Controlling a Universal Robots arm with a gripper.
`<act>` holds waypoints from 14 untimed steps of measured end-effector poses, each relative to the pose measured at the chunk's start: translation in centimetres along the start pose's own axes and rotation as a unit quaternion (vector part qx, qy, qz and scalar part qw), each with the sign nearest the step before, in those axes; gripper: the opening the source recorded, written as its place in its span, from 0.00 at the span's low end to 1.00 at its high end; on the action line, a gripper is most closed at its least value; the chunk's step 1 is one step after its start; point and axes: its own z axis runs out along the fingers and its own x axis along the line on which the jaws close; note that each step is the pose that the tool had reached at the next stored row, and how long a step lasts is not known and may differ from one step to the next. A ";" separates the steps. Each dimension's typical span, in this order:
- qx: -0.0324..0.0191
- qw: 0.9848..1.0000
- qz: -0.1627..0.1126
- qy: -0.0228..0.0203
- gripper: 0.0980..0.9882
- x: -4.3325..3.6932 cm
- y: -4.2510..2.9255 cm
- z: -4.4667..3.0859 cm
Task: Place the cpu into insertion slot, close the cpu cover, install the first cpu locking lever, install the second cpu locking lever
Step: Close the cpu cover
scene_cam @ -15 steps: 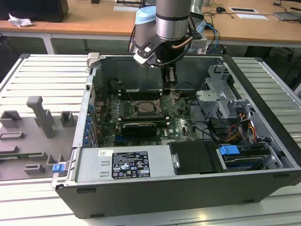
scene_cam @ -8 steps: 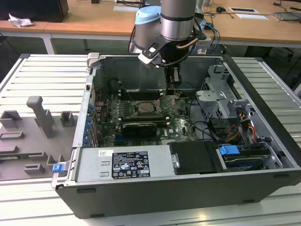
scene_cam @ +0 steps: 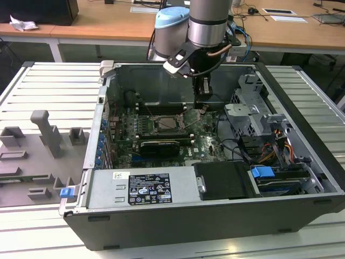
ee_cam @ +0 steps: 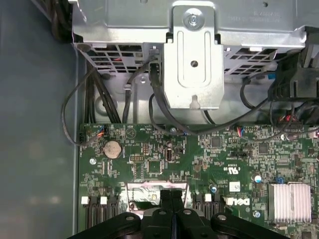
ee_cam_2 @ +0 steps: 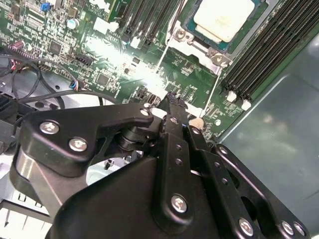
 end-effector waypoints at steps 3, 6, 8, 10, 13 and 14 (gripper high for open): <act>0.000 1.000 0.000 0.000 0.01 0.00 0.28 0.05; 0.000 1.000 0.000 0.000 0.01 0.00 0.54 0.13; 0.000 1.000 0.000 0.000 0.01 0.01 0.75 0.19; 0.000 1.000 0.000 0.000 0.01 0.01 0.88 0.27; 0.000 1.000 0.000 0.000 0.01 0.02 1.15 0.45; 0.000 1.000 0.000 0.000 0.01 0.02 1.29 0.56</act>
